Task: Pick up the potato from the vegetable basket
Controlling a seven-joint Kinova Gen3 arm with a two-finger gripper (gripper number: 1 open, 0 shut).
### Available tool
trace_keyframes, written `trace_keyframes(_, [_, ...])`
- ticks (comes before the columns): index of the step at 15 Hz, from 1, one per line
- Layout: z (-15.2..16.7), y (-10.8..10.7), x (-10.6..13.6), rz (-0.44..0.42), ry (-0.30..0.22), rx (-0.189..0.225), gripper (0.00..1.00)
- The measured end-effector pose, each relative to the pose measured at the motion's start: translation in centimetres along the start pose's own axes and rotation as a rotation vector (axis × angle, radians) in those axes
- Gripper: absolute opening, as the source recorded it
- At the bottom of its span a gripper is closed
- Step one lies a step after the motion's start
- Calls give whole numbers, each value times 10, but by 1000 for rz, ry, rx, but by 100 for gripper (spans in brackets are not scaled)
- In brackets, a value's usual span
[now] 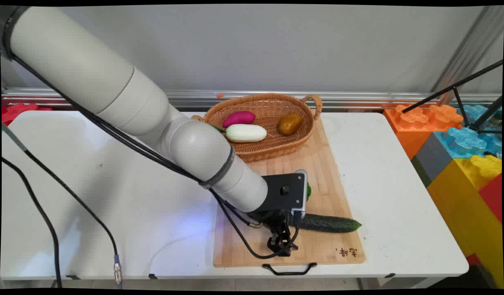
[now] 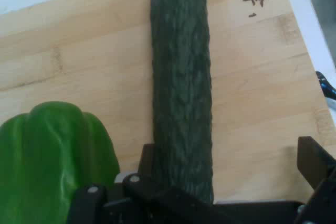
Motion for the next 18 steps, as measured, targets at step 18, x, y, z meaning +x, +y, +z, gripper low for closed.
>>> trace_keyframes(18, [-45,-15,24,-30,21,41,100])
